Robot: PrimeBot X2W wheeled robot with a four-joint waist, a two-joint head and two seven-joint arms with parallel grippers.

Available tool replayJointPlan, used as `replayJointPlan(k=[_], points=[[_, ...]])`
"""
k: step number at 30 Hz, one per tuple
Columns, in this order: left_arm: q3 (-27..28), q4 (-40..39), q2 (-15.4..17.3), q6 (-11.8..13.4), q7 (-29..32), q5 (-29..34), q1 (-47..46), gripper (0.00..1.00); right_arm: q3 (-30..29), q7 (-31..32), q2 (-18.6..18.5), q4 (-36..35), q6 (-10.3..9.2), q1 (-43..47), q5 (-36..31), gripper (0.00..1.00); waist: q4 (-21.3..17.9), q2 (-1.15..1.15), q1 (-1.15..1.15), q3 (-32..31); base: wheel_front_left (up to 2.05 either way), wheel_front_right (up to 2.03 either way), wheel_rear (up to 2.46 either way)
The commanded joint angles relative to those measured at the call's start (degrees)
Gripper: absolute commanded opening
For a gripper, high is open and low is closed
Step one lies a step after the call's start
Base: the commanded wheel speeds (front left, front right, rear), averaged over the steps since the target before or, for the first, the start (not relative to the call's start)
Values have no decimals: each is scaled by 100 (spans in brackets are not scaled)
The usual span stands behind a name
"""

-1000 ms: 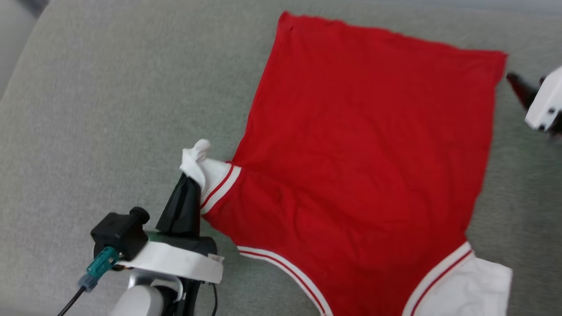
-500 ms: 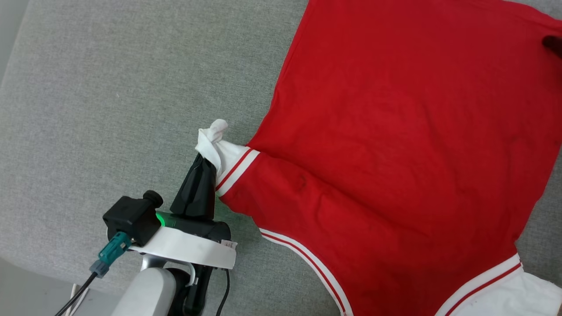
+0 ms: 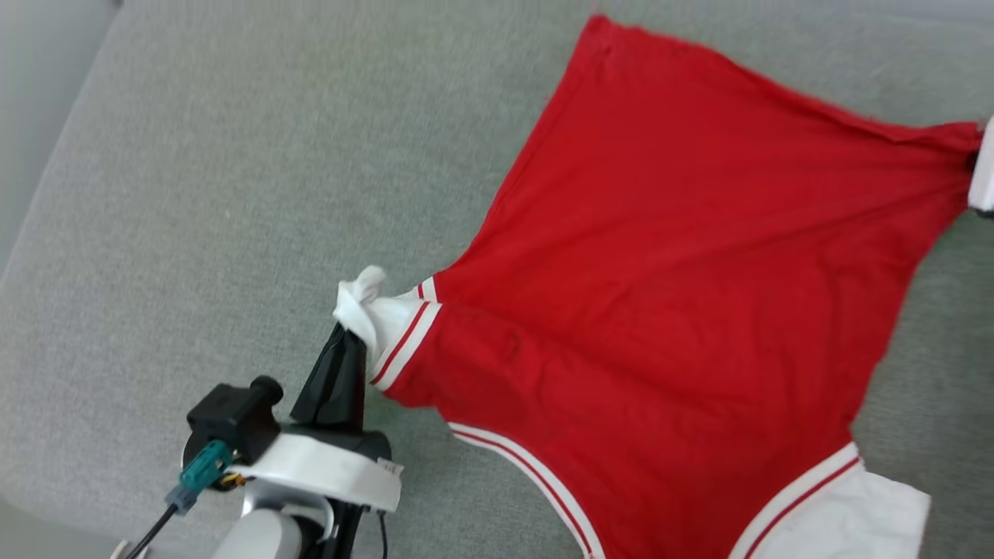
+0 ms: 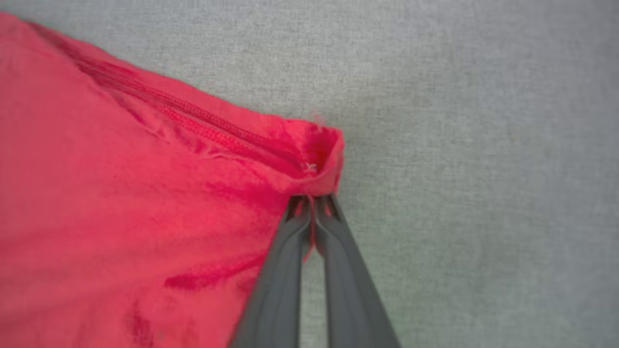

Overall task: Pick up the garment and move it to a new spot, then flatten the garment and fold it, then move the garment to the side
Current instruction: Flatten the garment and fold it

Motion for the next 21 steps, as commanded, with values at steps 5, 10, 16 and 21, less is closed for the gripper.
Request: replayJointPlan(k=[5, 10, 16, 21], points=[[140, -11, 198, 220, 99, -48, 459, 0, 863, 22, -265, -905, -5, 1031, 565, 0, -706, 0, 0, -977, 0, 0, 0], [220, -84, 293, 389, 212, -101, 863, 0, 1182, 251, -586, -2004, -4, 2483, 1155, 0, -1089, 0, 0, -1469, 0, 0, 0], [289, -181, 437, 534, 368, -139, 1209, 0, 993, 586, -606, -3108, -4, 4266, 1381, 0, -1412, 0, 0, -1820, 0, 0, 0], [311, -255, 534, 618, 537, -174, 1419, 0, 520, 837, -88, -3953, -5, 5849, 1476, 0, -1596, 0, 0, -1946, 0, 0, 0]])
